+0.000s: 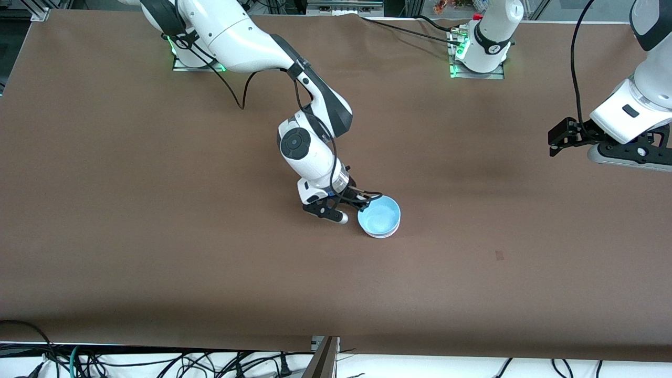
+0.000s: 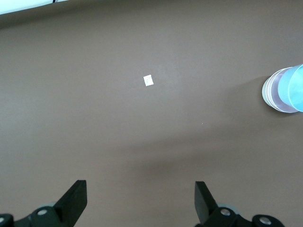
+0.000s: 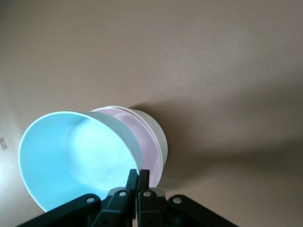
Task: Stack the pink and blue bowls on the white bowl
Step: 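Lower the blue bowl onto the stack and open the right gripper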
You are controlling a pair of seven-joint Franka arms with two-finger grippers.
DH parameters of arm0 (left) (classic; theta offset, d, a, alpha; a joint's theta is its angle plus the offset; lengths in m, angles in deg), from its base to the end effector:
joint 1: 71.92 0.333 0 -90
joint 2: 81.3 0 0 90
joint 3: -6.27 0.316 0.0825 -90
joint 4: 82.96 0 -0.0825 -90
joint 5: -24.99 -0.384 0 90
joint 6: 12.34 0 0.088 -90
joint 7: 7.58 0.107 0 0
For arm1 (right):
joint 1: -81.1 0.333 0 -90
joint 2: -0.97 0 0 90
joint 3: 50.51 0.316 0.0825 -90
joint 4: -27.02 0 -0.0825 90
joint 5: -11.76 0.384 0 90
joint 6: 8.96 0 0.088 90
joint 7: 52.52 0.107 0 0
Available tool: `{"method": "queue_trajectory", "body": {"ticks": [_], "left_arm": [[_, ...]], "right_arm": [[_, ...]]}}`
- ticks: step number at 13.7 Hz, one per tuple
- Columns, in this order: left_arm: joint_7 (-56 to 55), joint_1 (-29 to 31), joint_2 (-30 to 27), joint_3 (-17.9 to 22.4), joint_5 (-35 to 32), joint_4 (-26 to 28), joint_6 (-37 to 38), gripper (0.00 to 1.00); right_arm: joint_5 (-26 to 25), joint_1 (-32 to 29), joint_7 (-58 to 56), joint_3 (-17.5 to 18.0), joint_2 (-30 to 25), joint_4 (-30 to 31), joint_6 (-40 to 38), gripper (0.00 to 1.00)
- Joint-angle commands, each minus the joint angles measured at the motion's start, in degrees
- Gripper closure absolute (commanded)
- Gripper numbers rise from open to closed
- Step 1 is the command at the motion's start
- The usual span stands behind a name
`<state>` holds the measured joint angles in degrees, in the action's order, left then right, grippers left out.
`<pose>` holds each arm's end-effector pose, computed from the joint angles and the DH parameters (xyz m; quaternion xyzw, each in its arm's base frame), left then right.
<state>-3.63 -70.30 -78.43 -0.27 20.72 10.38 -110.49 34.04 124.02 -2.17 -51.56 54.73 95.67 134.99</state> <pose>0.5790 -0.0414 0.5814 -0.9959 0.0818 -0.0174 0.0340 0.5894 0.5304 0.2495 -0.9533 0.1983 -0.0306 0.2257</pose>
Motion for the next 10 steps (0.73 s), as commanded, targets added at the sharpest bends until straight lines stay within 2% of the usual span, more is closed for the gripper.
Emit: {"method": "queue_trajectory", "body": {"ticks": [1, 10], "left_arm": [[1.1, 0.0, 0.8, -0.1, 0.0, -1.6, 0.4, 0.0], [1.7, 0.1, 1.0, 0.1, 0.1, -1.6, 0.3, 0.0]], "right_arm": [[0.9, 0.4, 0.8, -0.1, 1.3, -2.0, -0.2, 1.0], [0.8, 0.4, 2.5, -0.1, 1.2, -2.0, -2.6, 1.0]]}}
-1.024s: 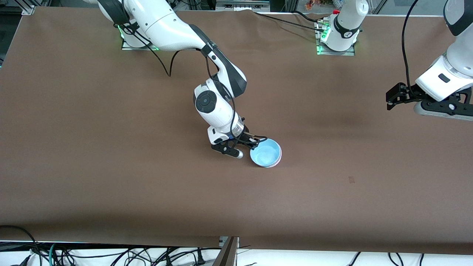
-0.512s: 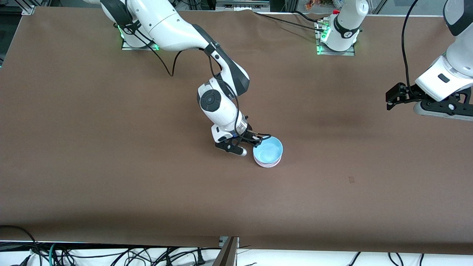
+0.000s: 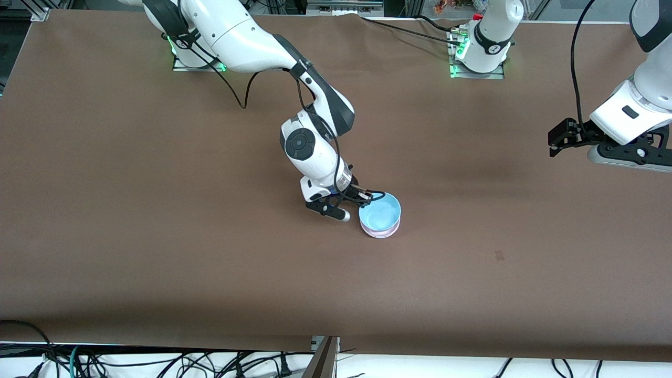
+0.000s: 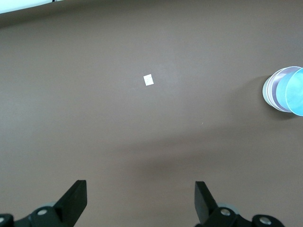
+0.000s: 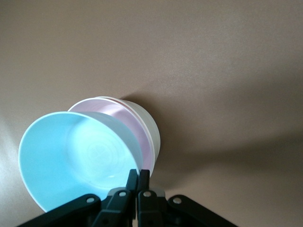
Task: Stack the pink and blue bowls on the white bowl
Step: 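Lower the blue bowl onto the stack and open the right gripper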
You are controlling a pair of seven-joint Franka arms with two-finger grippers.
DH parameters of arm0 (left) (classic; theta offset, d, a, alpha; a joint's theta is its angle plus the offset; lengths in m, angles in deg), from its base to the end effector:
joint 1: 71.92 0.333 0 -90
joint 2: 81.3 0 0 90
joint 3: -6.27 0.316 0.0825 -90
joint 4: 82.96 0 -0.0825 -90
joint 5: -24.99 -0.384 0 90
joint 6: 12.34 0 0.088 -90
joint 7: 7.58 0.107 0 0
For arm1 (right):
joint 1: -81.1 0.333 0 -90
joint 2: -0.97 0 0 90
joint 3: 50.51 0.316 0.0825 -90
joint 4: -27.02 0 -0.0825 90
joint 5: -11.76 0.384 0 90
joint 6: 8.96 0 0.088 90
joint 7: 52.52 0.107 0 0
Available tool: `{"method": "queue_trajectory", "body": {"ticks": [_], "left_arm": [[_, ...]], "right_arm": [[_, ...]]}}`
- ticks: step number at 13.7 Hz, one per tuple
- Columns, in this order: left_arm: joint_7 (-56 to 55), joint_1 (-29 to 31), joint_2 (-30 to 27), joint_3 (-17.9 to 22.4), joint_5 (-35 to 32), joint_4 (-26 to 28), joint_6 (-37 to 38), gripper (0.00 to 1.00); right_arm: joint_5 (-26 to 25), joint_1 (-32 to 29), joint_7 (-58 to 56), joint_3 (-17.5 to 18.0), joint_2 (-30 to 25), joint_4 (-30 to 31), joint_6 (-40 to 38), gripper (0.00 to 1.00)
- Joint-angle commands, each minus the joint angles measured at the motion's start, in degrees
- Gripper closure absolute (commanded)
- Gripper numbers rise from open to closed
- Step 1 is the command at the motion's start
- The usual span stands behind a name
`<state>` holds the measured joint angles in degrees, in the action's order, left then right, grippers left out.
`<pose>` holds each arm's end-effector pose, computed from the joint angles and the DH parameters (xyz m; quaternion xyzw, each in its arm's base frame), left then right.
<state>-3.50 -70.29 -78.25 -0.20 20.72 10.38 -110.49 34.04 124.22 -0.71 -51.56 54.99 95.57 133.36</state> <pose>0.5798 -0.0405 0.5796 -0.9959 0.0823 -0.0158 0.0339 0.5852 0.5323 0.2436 -0.9540 0.2072 -0.0158 0.2162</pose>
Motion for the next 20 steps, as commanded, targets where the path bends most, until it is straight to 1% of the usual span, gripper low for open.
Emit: {"method": "queue_trajectory", "body": {"ticks": [1, 5, 6, 7, 8, 9, 10, 14, 15, 16, 17, 19, 20], "left_arm": [[1.5, 0.1, 0.8, 0.1, 0.1, -1.6, 0.3, 0.0], [1.6, 0.2, 0.8, 0.1, 0.2, -1.6, 0.4, 0.0], [1.6, 0.2, 0.8, 0.1, 0.2, -1.6, 0.4, 0.0], [1.6, 0.2, 0.8, 0.1, 0.2, -1.6, 0.3, 0.0], [1.6, 0.2, 0.8, 0.1, 0.2, -1.6, 0.4, 0.0], [1.6, 0.2, 0.8, 0.1, 0.2, -1.6, 0.4, 0.0], [1.6, 0.2, 0.8, 0.1, 0.2, -1.6, 0.4, 0.0], [1.6, 0.2, 0.8, 0.1, 0.2, -1.6, 0.4, 0.0], [1.6, 0.2, 0.8, 0.1, 0.2, -1.6, 0.4, 0.0], [1.6, 0.2, 0.8, 0.1, 0.2, -1.6, 0.4, 0.0], [1.6, 0.2, 0.8, 0.1, 0.2, -1.6, 0.4, 0.0], [1.6, 0.2, 0.8, 0.1, 0.2, -1.6, 0.3, 0.0], [1.6, 0.2, 0.8, 0.1, 0.2, -1.6, 0.3, 0.0]], "right_arm": [[0.7, 0.2, 1.7, -0.1, 1.0, -1.9, -1.0, 1.0], [0.9, 0.2, 1.9, -0.1, 1.3, -2.0, -0.1, 1.0], [0.9, 0.2, 2.4, -0.1, 1.3, -2.0, 0.8, 0.87], [0.9, 0.1, 4.0, -0.1, 1.4, -2.1, 2.2, 0.67], [0.9, 0.1, 4.7, -0.1, 1.4, -2.1, 3.0, 0.57], [0.9, 0.1, 5.2, -0.1, 1.4, -2.8, 3.1, 0.28], [0.9, 0.1, 5.8, -0.1, 1.4, -3.8, 2.9, 0.15], [0.9, -0.4, 7.2, -0.2, 0.1, -4.0, 1.9, 0.06], [0.7, -0.4, 7.3, -0.8, -0.8, -4.0, 0.8, 0.02], [0.1, -0.6, 7.3, -1.0, -2.8, -4.0, -0.7, 0.01], [-1.2, -0.3, 7.2, -3.0, -4.6, -3.9, -2.8, 0.01], [-2.4, -0.4, 6.6, -6.4, -9.9, -3.8, -12.5, 0.01], [-2.8, -0.4, 6.1, -9.3, -13.4, -3.3, -16.9, 0.01]]}}
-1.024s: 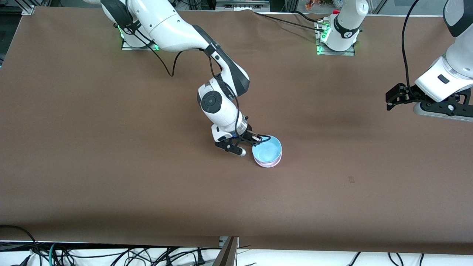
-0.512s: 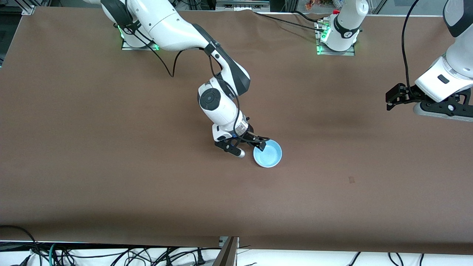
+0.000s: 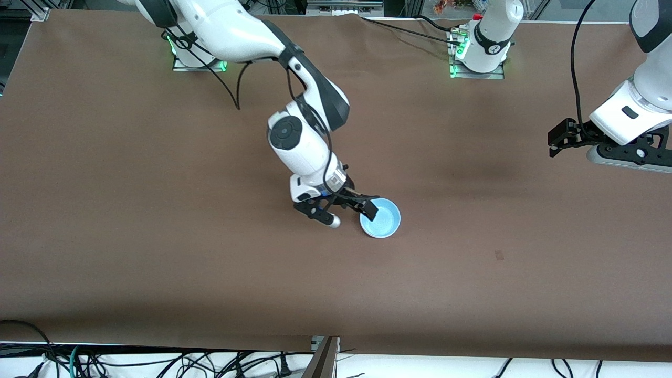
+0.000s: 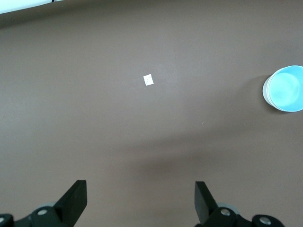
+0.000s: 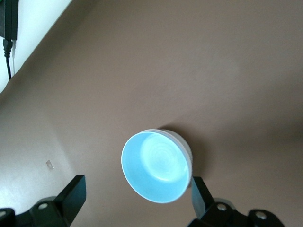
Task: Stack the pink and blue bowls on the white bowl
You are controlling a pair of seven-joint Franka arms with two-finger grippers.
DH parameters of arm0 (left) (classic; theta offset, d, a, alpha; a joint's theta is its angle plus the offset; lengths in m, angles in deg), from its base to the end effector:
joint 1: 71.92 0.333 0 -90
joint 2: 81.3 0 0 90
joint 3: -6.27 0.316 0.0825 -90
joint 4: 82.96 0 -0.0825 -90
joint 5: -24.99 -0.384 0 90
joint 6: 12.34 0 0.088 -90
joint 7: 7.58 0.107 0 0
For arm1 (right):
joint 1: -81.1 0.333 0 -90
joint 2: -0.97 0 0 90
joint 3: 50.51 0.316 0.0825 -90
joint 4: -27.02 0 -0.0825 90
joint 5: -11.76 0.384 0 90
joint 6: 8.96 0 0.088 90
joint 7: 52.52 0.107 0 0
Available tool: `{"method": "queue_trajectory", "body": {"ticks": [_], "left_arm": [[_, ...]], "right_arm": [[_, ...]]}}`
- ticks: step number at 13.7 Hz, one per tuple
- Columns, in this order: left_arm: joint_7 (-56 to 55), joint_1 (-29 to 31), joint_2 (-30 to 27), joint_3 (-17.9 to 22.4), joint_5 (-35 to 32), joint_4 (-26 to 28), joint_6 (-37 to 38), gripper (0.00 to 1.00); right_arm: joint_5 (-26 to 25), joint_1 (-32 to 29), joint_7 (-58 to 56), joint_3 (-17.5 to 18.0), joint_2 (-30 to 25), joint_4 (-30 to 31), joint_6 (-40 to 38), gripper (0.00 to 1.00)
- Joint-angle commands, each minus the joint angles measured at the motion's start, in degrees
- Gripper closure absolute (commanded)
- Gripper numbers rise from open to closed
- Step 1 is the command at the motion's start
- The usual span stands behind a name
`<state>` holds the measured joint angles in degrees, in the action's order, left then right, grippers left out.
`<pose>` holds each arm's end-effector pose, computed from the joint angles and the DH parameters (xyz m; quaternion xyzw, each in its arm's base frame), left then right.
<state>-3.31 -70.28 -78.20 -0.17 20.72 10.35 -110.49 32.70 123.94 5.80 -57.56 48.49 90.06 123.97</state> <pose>0.5801 -0.0401 0.5793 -0.9958 0.0836 -0.0155 0.0339 0.6237 0.5006 0.3659 -0.9400 0.2558 -0.0485 0.2205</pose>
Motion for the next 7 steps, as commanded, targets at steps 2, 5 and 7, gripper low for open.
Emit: {"method": "queue_trajectory", "body": {"ticks": [2, 5, 7], "left_arm": [[1.4, 0.2, 0.8, 0.0, 0.2, -1.6, 0.4, 0.0], [1.4, 0.3, 0.8, 0.0, 0.2, -1.6, 0.3, 0.0], [1.4, 0.2, 0.8, 0.0, 0.2, -1.6, 0.4, 0.0]], "right_arm": [[-1.8, -0.1, -4.7, -7.7, -12.7, 3.7, -16.7, 0.01], [-1.7, -0.2, -17.1, -13.4, -23.5, 11.0, -30.0, 0.01], [-2.0, -0.1, -25.0, -17.1, -29.8, 16.2, -36.9, 0.01]]}}
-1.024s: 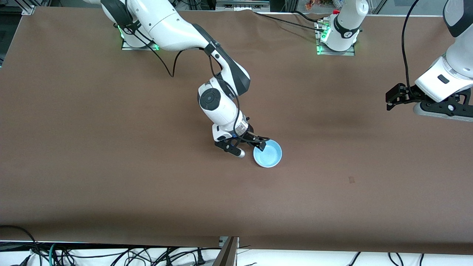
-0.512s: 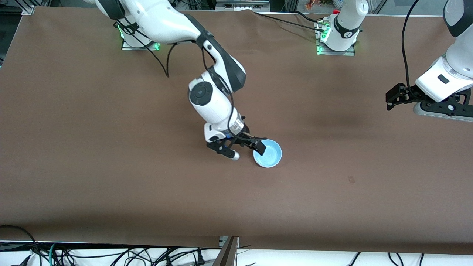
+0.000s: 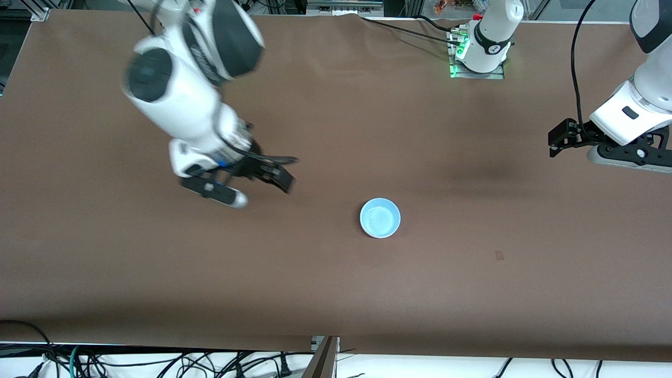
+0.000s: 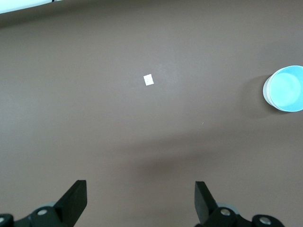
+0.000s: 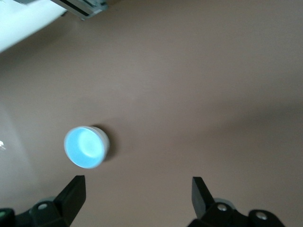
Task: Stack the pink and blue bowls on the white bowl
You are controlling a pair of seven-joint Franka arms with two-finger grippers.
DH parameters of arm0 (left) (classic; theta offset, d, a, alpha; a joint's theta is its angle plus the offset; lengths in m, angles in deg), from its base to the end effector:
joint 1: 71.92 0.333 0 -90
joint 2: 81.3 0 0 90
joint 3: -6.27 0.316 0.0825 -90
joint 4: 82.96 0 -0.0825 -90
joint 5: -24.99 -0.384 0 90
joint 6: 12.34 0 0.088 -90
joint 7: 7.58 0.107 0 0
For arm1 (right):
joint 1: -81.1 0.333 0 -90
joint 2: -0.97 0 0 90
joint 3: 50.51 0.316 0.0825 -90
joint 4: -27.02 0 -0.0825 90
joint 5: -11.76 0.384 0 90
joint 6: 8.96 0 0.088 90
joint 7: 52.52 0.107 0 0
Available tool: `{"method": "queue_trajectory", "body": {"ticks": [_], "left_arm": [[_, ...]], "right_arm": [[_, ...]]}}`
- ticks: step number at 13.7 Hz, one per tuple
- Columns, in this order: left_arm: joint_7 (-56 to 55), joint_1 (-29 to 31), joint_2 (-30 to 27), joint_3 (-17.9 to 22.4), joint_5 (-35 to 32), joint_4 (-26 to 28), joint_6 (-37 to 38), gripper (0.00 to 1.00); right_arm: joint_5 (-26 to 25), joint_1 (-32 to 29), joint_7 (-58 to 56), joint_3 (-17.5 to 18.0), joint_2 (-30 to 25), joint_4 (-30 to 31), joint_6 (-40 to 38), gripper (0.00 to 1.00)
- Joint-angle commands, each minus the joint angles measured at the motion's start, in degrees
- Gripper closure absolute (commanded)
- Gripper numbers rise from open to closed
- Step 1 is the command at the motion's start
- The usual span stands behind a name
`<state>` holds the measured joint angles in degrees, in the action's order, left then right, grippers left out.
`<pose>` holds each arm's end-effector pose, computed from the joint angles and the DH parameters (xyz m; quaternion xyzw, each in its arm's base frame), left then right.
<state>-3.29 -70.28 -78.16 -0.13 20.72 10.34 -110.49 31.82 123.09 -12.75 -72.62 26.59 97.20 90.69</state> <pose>0.5803 -0.0397 0.5790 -0.9958 0.0834 -0.0152 0.0338 0.6166 0.3187 0.5424 -0.9797 0.1714 0.0051 0.1041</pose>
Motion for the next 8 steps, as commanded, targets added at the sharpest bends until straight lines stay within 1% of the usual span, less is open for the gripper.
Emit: {"method": "queue_trajectory", "body": {"ticks": [1, 2, 3, 4, 5, 6, 8], "left_arm": [[1.4, 0.3, 0.7, 0.0, 0.2, -1.5, 0.3, 0.0], [1.3, 0.3, 0.7, 0.0, 0.2, -1.5, 0.3, 0.0], [1.4, 0.2, 0.7, 0.0, 0.2, -1.5, 0.4, 0.0], [1.4, 0.3, 0.7, 0.0, 0.3, -1.5, 0.3, 0.0], [1.3, 0.3, 0.7, 0.0, 0.3, -1.5, 0.4, 0.0], [1.4, 0.3, 0.7, 0.0, 0.3, -1.5, 0.4, 0.0], [1.4, 0.3, 0.7, 0.0, 0.3, -1.5, 0.4, 0.0]], "right_arm": [[-2.9, 0.7, -9.9, -2.9, -11.3, 12.7, -5.5, 0.01], [-6.4, 0.7, -11.5, -2.8, -14.6, 17.0, -5.4, 0.01], [-9.1, 0.7, -12.4, -2.8, -17.9, 21.9, -3.7, 0.01], [-9.9, 0.7, -14.2, -3.0, -20.7, 26.0, -1.1, 0.01], [-10.0, 0.7, -16.3, -4.2, -23.0, 29.4, 0.6, 0.01], [-10.0, 0.7, -18.5, -6.2, -23.9, 30.8, 1.2, 0.01], [-10.0, 0.6, -20.0, -8.2, -23.0, 30.3, 1.6, 0.01]]}}
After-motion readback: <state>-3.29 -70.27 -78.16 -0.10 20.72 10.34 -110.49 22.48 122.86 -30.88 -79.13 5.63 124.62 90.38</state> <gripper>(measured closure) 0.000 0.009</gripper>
